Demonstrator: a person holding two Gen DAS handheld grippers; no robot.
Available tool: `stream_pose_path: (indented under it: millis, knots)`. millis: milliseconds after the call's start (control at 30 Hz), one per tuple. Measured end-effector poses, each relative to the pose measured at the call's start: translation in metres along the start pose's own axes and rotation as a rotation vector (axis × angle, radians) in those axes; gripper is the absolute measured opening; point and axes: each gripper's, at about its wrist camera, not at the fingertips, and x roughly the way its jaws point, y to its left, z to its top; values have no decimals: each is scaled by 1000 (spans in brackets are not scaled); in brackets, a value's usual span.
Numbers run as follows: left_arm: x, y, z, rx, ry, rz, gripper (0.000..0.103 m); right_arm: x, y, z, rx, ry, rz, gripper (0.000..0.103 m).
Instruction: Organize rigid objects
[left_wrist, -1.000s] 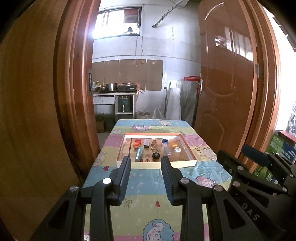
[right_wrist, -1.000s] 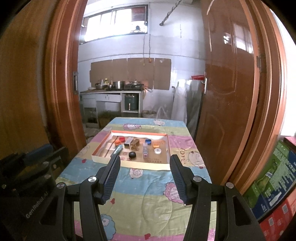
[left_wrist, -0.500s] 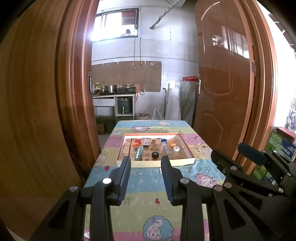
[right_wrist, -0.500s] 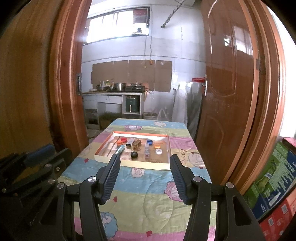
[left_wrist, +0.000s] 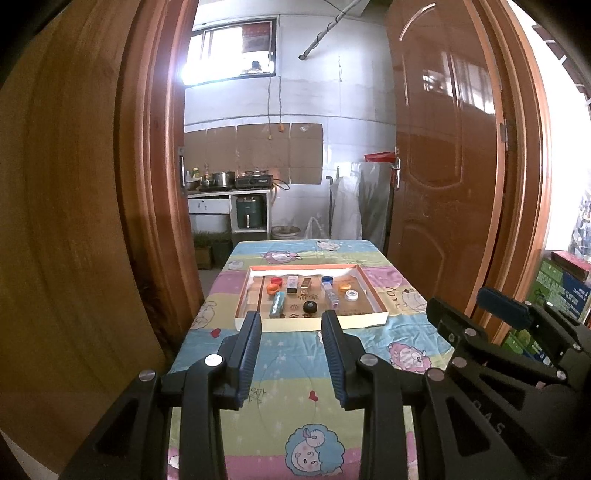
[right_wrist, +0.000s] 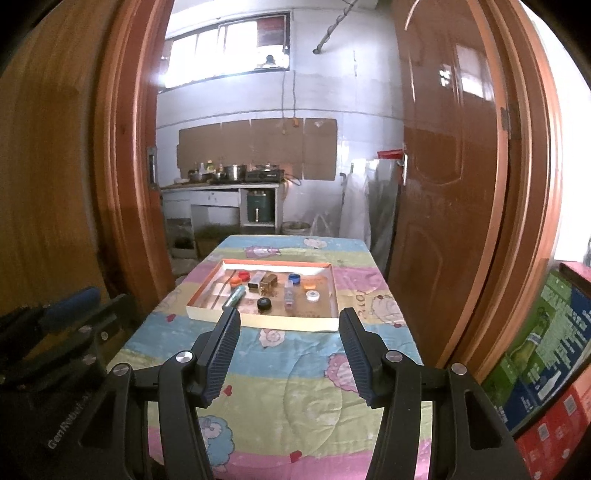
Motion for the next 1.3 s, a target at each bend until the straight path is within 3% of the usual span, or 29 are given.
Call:
stream_pose_path:
  millis: [1300]
  knots:
    - [13, 8, -1, -26, 30, 19, 34, 9, 4, -8, 4, 12, 52, 58]
